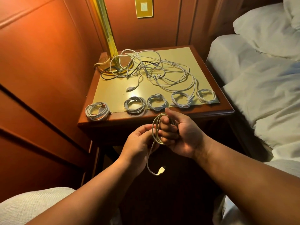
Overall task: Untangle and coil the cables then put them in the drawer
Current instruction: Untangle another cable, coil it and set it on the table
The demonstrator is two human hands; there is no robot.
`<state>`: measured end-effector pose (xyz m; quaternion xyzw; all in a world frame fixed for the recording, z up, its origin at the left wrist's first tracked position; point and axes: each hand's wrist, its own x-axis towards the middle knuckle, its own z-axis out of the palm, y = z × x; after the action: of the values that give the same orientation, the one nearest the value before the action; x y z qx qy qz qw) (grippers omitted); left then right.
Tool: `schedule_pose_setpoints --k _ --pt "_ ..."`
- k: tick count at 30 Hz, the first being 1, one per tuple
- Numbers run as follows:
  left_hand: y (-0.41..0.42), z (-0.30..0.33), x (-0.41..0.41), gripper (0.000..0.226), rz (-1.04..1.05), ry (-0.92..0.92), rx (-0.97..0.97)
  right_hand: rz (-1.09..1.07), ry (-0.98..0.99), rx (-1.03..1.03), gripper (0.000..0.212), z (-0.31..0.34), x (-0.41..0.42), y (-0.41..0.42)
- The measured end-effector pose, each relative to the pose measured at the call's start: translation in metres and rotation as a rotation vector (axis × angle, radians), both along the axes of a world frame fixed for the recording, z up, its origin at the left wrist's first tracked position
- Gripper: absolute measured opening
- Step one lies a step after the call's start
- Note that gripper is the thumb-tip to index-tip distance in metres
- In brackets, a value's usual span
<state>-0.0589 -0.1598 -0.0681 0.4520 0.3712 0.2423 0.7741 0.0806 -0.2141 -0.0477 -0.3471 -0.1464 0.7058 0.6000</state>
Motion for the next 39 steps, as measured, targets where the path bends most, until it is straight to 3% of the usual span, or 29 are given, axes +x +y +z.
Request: schedule_pose_setpoints --k 5,15,21,25,30,39 --pt "0.0 0.004 -0.001 0.03 -0.022 0.021 0.038 -0.026 -0.04 -0.04 0.046 0.003 0.004 0.002" --pt "0.004 0.003 -0.003 0.024 0.1 -0.009 -0.083 -0.077 -0.273 -0.104 0.051 0.002 -0.001 0.004" --pt "0.003 0.009 -0.004 0.02 0.036 0.024 -0.021 -0.127 -0.564 -0.031 0.044 0.008 -0.005 -0.001" --pt "-0.002 0.011 -0.003 0.014 0.077 0.066 0.185 -0.086 -0.33 0.008 0.047 0.006 -0.004 -0.001" --pt "-0.014 0.014 0.001 0.013 0.16 -0.042 0.13 -0.121 -0.088 0.014 0.046 0.004 -0.005 -0.002" --pt "-0.016 0.016 0.002 0.015 0.198 0.031 0.087 -0.123 -0.343 0.053 0.045 0.002 -0.02 0.003"
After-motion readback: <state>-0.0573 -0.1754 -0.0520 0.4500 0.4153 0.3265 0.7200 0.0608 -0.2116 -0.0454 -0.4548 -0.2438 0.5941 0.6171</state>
